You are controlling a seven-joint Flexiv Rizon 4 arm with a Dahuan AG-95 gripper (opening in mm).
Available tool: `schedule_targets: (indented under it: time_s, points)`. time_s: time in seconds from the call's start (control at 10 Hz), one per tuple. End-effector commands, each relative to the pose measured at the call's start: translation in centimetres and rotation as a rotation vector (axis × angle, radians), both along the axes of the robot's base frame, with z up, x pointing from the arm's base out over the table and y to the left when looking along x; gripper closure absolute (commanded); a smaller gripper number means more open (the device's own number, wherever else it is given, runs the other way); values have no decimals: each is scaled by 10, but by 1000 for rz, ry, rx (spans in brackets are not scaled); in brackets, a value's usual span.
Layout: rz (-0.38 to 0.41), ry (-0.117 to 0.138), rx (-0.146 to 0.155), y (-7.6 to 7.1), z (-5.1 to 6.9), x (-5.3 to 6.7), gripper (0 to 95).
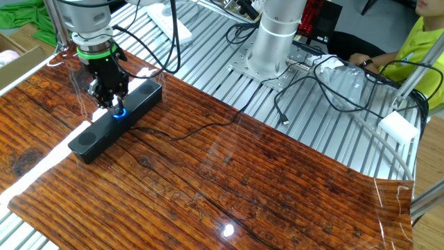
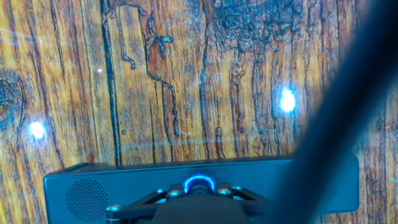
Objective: Turn the knob to decrease the volume of the speaker
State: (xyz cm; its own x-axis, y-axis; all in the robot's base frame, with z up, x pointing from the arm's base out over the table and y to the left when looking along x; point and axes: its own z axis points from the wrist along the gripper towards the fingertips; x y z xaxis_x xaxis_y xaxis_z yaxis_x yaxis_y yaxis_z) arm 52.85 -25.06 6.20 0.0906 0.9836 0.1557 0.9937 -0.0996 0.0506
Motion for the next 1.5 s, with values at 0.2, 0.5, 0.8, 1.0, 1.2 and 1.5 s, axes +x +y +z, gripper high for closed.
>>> schedule_targets:
  time_s: [0.2,0.5,0.8,1.0,1.2,1.5]
  points:
    - [4,-1,1,0,0,-1,950]
    - [28,-3,-3,1,0,0,950]
    - [29,-3,-11,1,0,0,950]
    - [21,1,-1,1,0,0,950]
    - [35,-4,-14,1,0,0,950]
    - [43,-2,-9,1,1,0,950]
